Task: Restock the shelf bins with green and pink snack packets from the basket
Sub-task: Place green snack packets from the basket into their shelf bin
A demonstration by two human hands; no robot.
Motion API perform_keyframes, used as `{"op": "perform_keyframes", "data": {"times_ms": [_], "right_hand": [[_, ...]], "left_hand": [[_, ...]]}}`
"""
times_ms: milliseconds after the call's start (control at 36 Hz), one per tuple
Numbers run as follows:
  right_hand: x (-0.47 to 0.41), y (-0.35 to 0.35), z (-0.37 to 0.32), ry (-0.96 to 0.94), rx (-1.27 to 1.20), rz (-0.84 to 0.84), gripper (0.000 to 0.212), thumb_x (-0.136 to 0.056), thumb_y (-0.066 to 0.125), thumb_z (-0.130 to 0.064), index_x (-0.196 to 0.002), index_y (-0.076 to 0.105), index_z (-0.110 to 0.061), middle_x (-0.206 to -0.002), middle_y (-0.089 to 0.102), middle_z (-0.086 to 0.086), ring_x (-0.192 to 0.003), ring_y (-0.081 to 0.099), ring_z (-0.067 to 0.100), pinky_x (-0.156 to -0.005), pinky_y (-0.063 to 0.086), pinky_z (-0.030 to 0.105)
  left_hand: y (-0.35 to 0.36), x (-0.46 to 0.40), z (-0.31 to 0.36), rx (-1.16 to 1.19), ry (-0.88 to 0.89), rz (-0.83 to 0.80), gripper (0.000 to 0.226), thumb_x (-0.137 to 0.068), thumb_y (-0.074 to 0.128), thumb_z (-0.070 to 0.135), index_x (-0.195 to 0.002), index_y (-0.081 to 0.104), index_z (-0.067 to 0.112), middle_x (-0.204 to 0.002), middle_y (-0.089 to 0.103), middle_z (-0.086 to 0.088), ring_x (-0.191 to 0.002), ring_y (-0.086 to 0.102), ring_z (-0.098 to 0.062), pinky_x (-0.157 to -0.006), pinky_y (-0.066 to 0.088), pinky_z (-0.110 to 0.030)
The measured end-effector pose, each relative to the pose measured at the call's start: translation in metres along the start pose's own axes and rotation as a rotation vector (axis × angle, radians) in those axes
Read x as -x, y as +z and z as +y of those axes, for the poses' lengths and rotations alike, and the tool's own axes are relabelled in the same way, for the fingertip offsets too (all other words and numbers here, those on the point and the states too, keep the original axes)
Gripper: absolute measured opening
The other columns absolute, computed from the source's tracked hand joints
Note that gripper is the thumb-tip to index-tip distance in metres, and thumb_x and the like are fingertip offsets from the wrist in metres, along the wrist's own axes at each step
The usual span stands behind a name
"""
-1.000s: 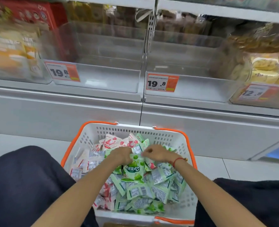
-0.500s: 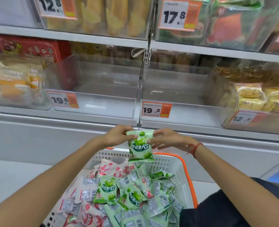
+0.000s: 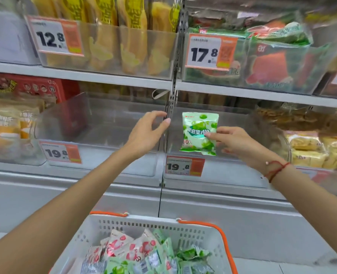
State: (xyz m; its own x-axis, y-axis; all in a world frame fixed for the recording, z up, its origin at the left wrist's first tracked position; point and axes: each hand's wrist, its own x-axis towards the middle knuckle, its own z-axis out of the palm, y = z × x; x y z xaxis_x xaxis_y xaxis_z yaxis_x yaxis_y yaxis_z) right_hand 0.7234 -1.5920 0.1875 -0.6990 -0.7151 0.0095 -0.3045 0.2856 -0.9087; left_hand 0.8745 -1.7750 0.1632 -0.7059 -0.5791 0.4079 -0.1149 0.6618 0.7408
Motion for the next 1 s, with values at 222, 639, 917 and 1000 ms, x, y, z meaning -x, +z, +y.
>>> {"op": "perform_keyframes", "data": {"times_ms": [222,639,917,1000], "right_hand": [[-0.073,-0.003,0.006,0.113,0.086,0.104,0.023,-0.086,0.07,-0.022,-0.102,0.064,-0.007,-0.095,0.065,0.006,-0.07,0.055,0.008,-0.055,0.041,0.017],[-0.2,0.056,0.043,0.153,0.293,0.069,0.025,-0.085,0.07,-0.023,-0.101,0.062,-0.004,-0.108,0.067,0.011,-0.083,0.062,0.017,-0.06,0.051,0.018],[-0.242,0.076,0.072,0.042,0.511,0.256,0.04,-0.08,0.073,-0.038,-0.096,0.068,-0.001,-0.098,0.071,0.012,-0.087,0.067,0.025,-0.072,0.053,0.031],[-0.239,0.082,0.073,-0.023,0.713,0.327,0.053,-0.082,0.066,-0.051,-0.109,0.06,-0.006,-0.108,0.065,0.01,-0.098,0.063,0.029,-0.074,0.048,0.033]], "left_hand": [[0.017,-0.013,-0.023,0.036,-0.13,-0.186,0.065,-0.094,0.049,0.049,-0.149,0.026,0.024,-0.149,0.037,0.007,-0.131,0.042,-0.011,-0.109,0.034,-0.041],[0.014,-0.023,-0.039,0.294,-0.155,-0.309,0.06,-0.091,0.057,0.04,-0.144,0.028,0.037,-0.138,0.034,0.024,-0.109,0.041,0.009,-0.094,0.038,-0.024],[0.016,-0.024,-0.048,0.313,-0.151,-0.289,0.071,-0.071,0.056,0.061,-0.137,0.032,0.051,-0.134,0.04,0.037,-0.117,0.039,0.019,-0.105,0.042,-0.039],[0.016,-0.023,-0.049,0.293,-0.15,-0.282,0.067,-0.068,0.053,0.068,-0.131,0.033,0.058,-0.129,0.04,0.042,-0.118,0.038,0.021,-0.106,0.04,-0.042]]}}
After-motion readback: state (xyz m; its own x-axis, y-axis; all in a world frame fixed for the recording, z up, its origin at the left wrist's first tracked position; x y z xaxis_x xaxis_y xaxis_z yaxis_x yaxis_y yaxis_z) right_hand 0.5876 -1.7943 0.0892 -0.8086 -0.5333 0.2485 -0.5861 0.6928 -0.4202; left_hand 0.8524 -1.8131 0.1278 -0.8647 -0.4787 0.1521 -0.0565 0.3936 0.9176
